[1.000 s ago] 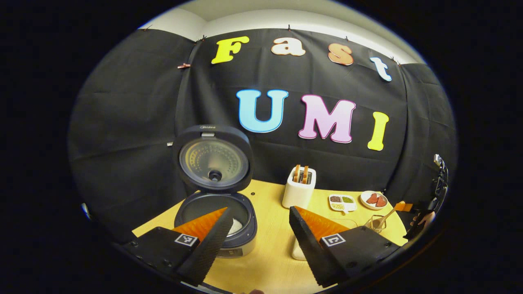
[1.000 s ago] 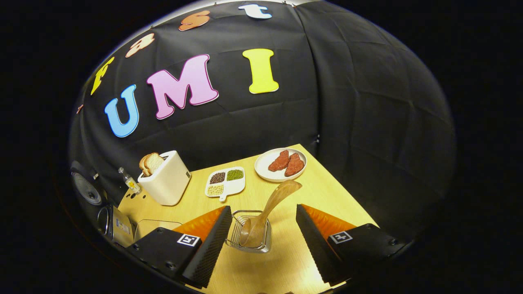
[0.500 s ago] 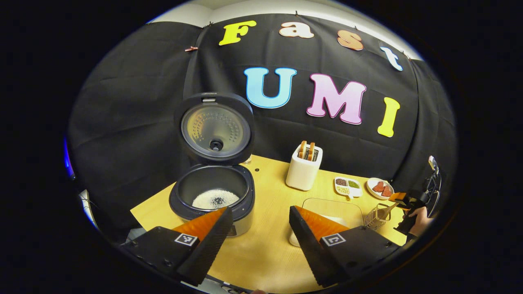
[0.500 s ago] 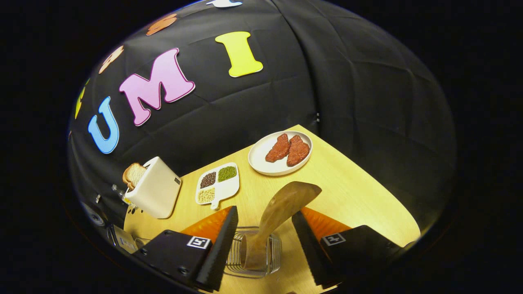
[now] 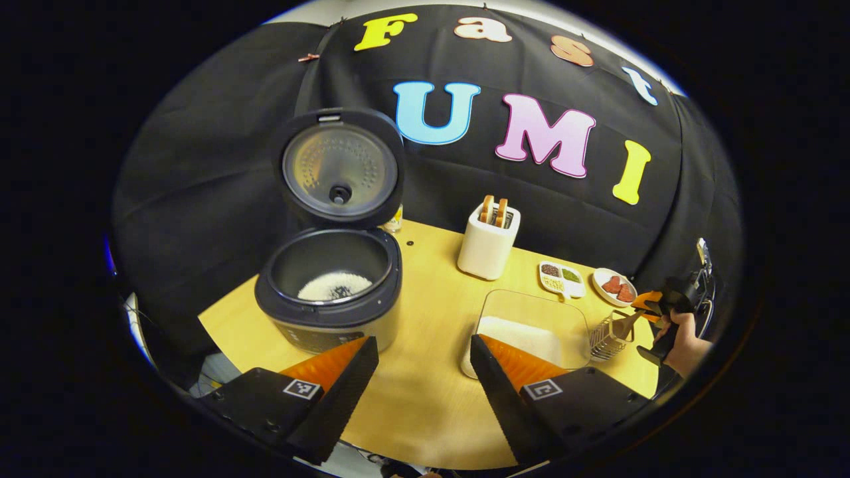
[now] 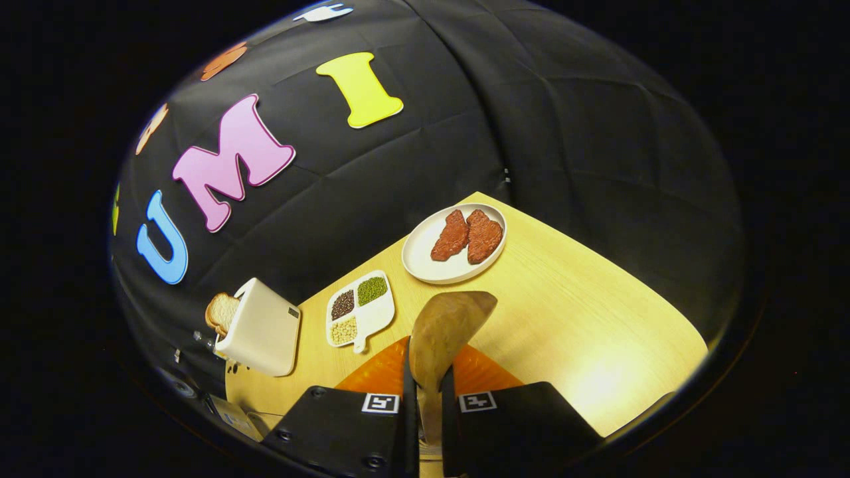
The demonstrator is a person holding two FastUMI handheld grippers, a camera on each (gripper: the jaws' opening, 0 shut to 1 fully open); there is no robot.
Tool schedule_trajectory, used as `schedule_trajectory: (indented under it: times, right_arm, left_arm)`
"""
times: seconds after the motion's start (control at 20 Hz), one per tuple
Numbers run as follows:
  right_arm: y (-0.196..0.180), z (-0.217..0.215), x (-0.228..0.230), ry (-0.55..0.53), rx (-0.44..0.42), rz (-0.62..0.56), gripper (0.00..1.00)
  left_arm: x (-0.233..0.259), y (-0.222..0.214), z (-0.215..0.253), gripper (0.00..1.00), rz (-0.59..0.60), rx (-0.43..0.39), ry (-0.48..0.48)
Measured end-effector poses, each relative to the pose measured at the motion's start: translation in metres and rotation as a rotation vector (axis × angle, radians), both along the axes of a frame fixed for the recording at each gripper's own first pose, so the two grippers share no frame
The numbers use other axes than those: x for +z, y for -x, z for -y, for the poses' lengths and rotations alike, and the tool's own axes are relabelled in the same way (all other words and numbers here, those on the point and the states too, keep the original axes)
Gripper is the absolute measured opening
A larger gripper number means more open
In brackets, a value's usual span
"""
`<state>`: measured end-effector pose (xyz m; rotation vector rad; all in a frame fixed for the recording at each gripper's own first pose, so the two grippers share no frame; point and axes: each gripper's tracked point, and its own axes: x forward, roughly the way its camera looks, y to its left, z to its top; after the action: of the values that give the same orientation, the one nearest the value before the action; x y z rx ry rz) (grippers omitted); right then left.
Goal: Close the left gripper, press the button to open the rice cooker; take a wooden spoon from the chopstick holder with the right hand, scoop a spoonful of rice and pour it into the rice cooker, then put the wooden spoon back into the chopstick holder.
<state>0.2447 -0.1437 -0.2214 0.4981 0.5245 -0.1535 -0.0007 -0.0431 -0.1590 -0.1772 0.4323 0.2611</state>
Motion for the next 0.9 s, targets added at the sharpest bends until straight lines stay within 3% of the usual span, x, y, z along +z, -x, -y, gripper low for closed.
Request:
schedule_trajectory:
  times: [0.15,0.5,0.75,0.9]
  right_arm:
    - [0.002,-0.003,0.037,0.053,0.039,0.118,0.16]
    - [0.018,-0.032,0.097,0.095,0.095,0.218,0.15]
    - [0.034,-0.066,0.136,0.040,0.114,0.279,0.15]
    - [0.049,-0.112,0.142,-0.015,0.189,0.285,0.15]
  left_arm:
    - [-0.001,0.004,-0.005,0.95,0.002,-0.009,-0.012]
    - [0.011,0.009,-0.021,0.95,0.044,-0.027,-0.017]
    - [0.018,0.018,-0.040,0.95,0.071,-0.051,-0.030]
    - [0.017,0.025,-0.051,0.95,0.084,-0.061,-0.026]
